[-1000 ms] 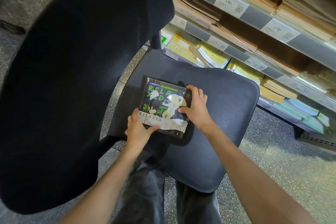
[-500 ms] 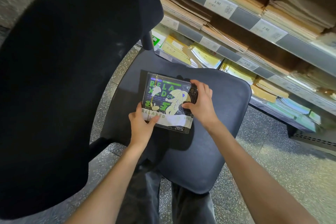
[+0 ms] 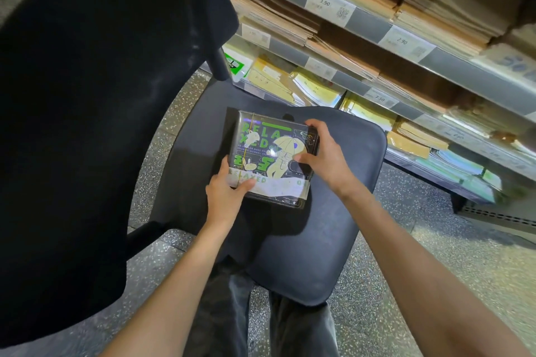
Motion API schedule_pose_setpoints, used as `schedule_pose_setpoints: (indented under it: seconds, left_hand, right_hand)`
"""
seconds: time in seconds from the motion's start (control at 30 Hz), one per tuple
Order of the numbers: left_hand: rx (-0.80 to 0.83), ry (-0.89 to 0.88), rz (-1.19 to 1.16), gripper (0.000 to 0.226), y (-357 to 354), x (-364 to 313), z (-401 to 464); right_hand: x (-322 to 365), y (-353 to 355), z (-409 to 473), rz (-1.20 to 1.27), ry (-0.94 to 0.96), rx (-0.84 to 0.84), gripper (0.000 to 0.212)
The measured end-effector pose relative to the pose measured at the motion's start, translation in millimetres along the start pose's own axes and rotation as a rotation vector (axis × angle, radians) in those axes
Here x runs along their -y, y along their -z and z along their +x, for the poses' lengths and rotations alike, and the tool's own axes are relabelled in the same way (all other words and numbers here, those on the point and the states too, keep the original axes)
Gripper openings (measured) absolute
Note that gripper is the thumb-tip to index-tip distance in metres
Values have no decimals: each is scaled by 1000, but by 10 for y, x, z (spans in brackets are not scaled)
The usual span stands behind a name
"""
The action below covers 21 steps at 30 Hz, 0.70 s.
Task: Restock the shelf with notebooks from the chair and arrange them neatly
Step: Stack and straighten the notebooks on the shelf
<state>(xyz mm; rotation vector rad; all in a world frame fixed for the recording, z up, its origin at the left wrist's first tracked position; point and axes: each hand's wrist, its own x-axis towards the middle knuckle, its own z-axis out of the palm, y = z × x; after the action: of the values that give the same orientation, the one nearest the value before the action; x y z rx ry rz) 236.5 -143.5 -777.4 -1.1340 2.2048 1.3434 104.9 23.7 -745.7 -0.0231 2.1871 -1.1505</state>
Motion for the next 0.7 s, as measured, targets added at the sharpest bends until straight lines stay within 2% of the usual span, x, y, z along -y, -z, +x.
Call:
schedule_pose_setpoints:
  seconds: [0.17, 0.37, 0.57, 0.7]
  left_hand:
    - [-31, -129, -46, 75, 112, -398, -24]
    - [-75, -305, -95, 63, 351, -1083, -167]
    - [-22, -460, -209, 82, 728, -1904, -502]
    - [-51, -582, -280, 87, 1055, -2485, -821]
  right_hand:
    - [227, 292, -66, -59, 60, -79, 70]
    - [864, 830, -233, -116, 211, -209, 73]
    - [1665, 1436, -572, -160, 339, -333, 74]
    - [2187, 1785, -881, -201, 422, -400, 67]
